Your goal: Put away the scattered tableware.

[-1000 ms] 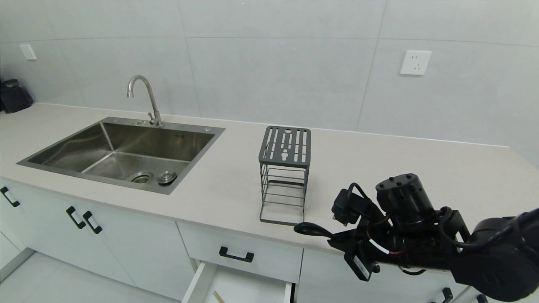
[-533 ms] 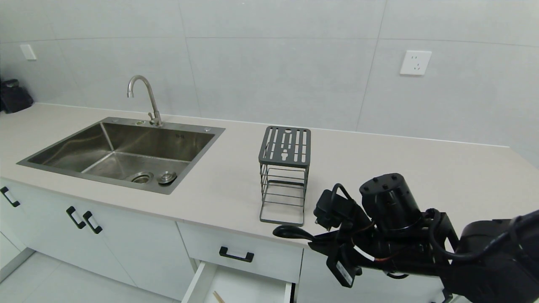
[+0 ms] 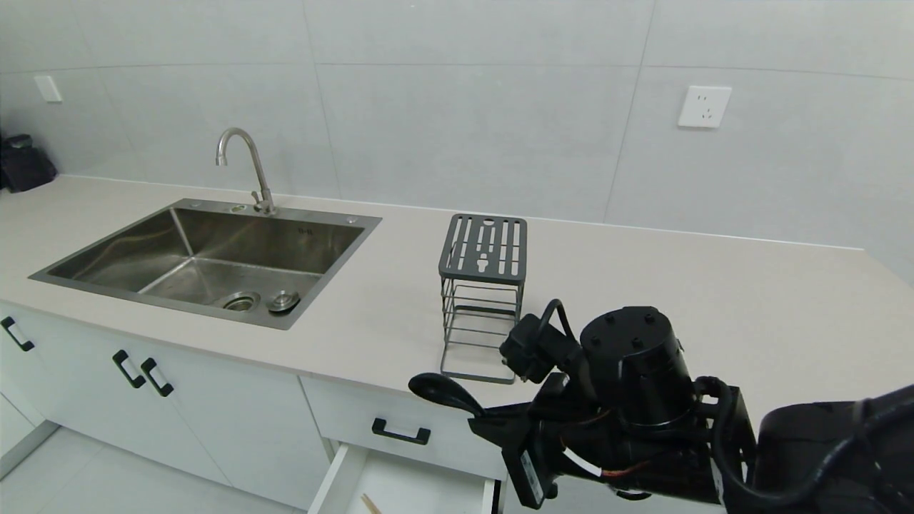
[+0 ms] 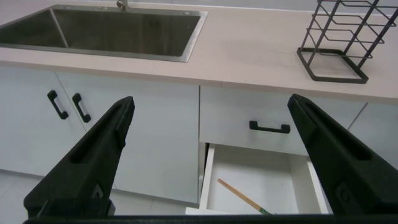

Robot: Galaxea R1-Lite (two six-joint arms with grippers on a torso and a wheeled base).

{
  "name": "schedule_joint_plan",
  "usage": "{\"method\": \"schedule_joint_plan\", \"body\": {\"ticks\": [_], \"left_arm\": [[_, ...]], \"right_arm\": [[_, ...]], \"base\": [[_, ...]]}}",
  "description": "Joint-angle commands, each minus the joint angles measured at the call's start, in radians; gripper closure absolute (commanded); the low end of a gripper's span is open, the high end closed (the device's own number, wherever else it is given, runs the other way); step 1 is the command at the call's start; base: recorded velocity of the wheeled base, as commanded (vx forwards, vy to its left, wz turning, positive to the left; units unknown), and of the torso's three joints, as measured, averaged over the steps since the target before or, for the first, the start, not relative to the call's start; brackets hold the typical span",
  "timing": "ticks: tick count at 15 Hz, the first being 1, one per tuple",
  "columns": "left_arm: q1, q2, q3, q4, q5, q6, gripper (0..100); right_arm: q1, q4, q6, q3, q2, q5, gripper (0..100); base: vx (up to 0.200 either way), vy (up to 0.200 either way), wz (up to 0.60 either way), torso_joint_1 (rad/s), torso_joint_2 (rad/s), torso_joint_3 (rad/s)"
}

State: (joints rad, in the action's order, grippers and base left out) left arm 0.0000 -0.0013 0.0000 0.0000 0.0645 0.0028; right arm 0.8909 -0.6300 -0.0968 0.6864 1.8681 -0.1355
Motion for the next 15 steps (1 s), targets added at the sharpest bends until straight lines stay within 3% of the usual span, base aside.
{"method": "schedule_joint_plan", "body": {"ticks": [1,3,6,9,15], "left_arm": [[0.000,0.001,0.000,0.000,0.000,0.000,0],[0.000,0.001,0.000,0.000,0.000,0.000,0],[0.000,0.001,0.000,0.000,0.000,0.000,0],[0.000,0.001,0.000,0.000,0.000,0.000,0],[0.000,0.001,0.000,0.000,0.000,0.000,0]], "right_arm": [[0.007,-0.033,0.023,-0.005,0.025,0.007,100],[0.008,-0.057,0.066,-0.005,0.029,0.065,100],[0.028,-0.056,0.091,0.001,0.029,0.070,100],[0.074,-0.036,0.075,0.018,0.039,0.071,100],[0.102,0.165,0.077,0.127,0.091,0.073,100]], "base": [[0.000,0.000,0.00,0.000,0.00,0.000],[0.000,0.000,0.00,0.000,0.00,0.000],[0.000,0.000,0.60,0.002,0.01,-0.001],[0.000,0.000,0.00,0.000,0.00,0.000],[0.000,0.000,0.00,0.000,0.00,0.000]]}}
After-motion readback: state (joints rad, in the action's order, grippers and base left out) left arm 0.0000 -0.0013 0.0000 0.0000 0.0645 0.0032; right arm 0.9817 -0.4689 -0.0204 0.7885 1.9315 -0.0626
